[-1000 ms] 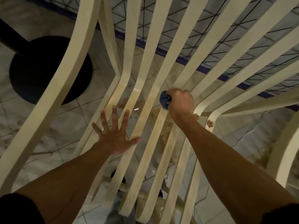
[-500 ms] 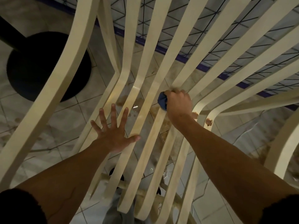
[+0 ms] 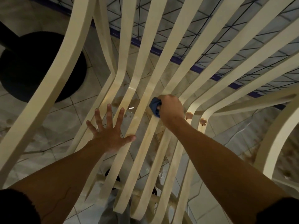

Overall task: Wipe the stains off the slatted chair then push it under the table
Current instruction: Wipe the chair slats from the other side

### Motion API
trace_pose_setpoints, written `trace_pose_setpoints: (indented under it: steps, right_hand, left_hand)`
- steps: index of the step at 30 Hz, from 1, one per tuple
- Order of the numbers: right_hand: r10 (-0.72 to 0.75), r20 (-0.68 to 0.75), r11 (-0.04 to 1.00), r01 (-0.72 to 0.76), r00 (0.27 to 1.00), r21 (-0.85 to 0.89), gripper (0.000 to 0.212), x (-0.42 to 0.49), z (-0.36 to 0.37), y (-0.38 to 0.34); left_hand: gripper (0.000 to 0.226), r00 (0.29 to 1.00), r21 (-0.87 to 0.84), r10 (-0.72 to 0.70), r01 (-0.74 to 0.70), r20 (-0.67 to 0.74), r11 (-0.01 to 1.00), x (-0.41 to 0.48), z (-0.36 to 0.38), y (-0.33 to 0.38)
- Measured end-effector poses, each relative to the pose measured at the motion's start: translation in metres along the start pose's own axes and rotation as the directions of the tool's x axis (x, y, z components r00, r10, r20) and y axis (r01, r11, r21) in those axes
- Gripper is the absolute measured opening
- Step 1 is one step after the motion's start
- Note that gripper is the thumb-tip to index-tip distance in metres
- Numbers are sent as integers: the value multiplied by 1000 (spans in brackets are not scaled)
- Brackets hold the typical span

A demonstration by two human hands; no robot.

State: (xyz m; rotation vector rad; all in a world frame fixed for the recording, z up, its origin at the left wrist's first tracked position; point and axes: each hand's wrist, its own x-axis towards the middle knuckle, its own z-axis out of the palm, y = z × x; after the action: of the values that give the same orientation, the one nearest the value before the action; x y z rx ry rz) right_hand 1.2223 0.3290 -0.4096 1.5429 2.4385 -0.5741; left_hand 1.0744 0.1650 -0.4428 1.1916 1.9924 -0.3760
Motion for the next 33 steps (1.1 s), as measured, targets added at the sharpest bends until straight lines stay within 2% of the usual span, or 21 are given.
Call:
trace_pose_setpoints:
  steps: [5, 10, 15, 20, 23, 25, 29, 33]
  right_hand:
    - [90, -56, 994, -86, 994, 70, 26, 18, -10, -5]
    - [166, -63, 970, -151, 984, 192, 21, -12, 14, -2]
    - [99, -92, 961, -71, 991, 266, 33, -48, 40, 2]
    - [72, -128, 986, -52, 989, 156, 31, -17, 27, 8]
    - [83, -97, 974, -60, 992, 217, 29, -4, 19, 9]
    - [75, -83, 979, -58, 994, 198, 30, -10, 18, 8]
    - [12, -30, 973, -5, 999, 231, 27, -56, 37, -1]
    - [-54, -5, 972, 54, 999, 228, 35, -84, 50, 0]
  left_hand:
    - [112, 1000, 13, -10, 10, 22, 1000, 0, -1, 0]
    - [113, 1000, 6, -1, 1, 14, 1000, -2, -1, 0]
    - [113, 1000, 4, 1, -1, 10, 1000, -2, -1, 0]
    - [114, 1000, 9, -2, 2, -1, 1000, -1, 1, 0]
    - [114, 1000, 11, -4, 4, 1, 1000, -1, 1, -1]
    - [114, 1000, 7, -4, 4, 4, 1000, -1, 1, -1]
    - [114, 1000, -1, -8, 8, 0, 1000, -2, 1, 1]
    - [115, 1000, -1, -6, 6, -5, 1000, -2, 1, 0]
